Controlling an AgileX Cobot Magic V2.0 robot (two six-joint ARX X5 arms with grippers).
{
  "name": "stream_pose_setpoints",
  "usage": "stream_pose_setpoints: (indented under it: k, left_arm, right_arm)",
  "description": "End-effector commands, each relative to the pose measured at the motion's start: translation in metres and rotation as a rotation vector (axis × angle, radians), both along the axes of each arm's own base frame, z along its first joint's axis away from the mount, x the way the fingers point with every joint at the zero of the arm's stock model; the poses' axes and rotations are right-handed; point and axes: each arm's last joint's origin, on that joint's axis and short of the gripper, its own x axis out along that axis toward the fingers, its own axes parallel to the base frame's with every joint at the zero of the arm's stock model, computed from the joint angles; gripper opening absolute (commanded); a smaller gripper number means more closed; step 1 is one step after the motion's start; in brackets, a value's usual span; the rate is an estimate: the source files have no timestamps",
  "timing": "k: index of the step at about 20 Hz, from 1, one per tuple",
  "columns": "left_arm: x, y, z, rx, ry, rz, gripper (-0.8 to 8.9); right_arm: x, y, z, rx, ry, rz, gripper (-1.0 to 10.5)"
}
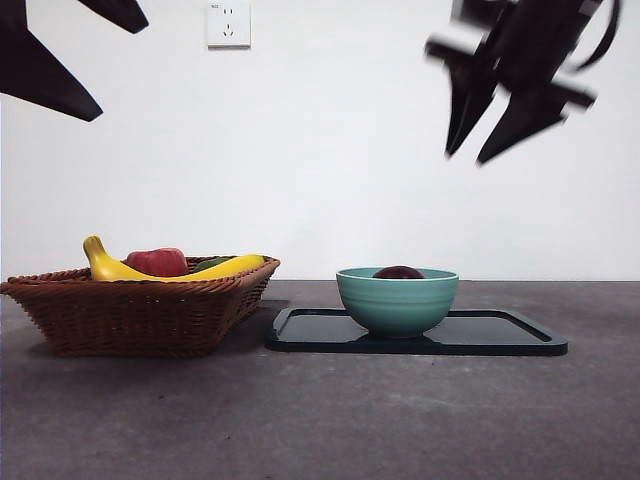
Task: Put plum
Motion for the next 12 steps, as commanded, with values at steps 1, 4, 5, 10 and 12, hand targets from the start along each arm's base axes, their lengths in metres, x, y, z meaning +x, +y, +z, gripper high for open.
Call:
stream_pose_setpoints:
  k: [1, 4, 5, 10, 12]
  left_arm:
    - [0.000, -0.001, 0.004, -0.013, -0.008, -0.003, 3.74]
    - [0.000, -0.001, 0.004, -0.013, -0.008, -0.003, 3.74]
    - [0.000, -0.001, 0.004, -0.013, -0.008, -0.003, 3.74]
    - [0.000, -0.001, 0.003, -0.013, -0.008, -0.003, 3.74]
    - [0.000, -0.001, 0.003, -0.012, -0.007, -0.003, 3.74]
  right_arm:
    - [-0.026, -0.005, 0.029, -0.020, -0.052, 0.050, 1.9]
    - [-0.066, -0.018, 0.054, -0.028, -0.071, 0.071, 1.9]
    - [-0.078, -0.021, 0.059, -0.014, -0.076, 0.084, 1.9]
    - [-0.137, -0.037, 0.044, 0.046, -0.095, 0.147, 1.9]
    - [-0.156, -0.041, 0.027, 0.049, -0.089, 0.161, 1.9]
